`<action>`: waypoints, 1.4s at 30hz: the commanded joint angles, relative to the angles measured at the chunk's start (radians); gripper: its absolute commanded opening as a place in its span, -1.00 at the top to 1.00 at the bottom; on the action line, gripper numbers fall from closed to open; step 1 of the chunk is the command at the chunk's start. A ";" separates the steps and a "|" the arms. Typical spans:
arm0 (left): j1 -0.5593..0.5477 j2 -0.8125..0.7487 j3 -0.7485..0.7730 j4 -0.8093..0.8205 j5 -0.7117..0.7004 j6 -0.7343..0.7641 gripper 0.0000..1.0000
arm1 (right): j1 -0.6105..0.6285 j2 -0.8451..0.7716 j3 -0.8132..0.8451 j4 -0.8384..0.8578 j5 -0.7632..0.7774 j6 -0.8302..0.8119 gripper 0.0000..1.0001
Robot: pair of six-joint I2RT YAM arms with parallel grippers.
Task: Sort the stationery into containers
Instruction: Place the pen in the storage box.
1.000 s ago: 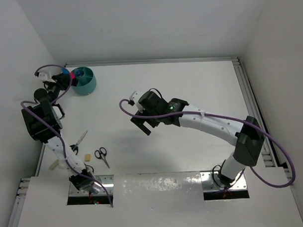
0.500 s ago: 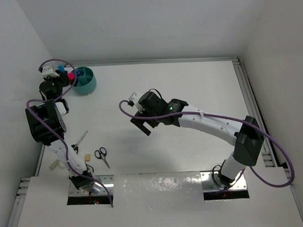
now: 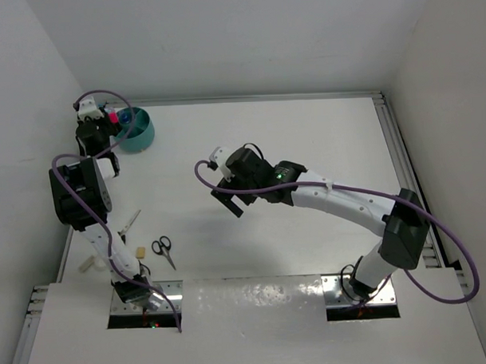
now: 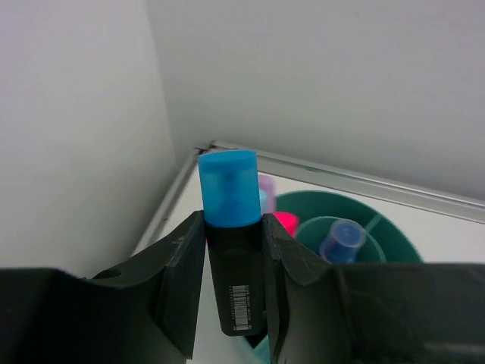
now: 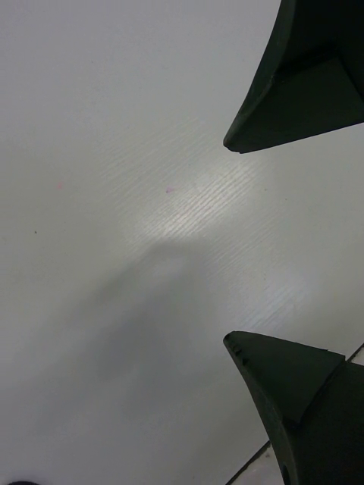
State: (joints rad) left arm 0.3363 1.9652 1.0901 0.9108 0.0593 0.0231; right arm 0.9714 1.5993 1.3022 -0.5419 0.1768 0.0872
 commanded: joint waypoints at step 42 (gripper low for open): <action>-0.180 0.113 -0.018 0.414 -0.492 0.245 1.00 | -0.008 0.062 0.261 -0.101 0.013 0.117 -0.98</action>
State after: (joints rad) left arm 0.1467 2.0487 1.0473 1.2339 -0.4660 0.2798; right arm 0.9638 1.6958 1.5471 -0.6430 0.1741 0.2031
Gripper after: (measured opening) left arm 0.299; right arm 0.985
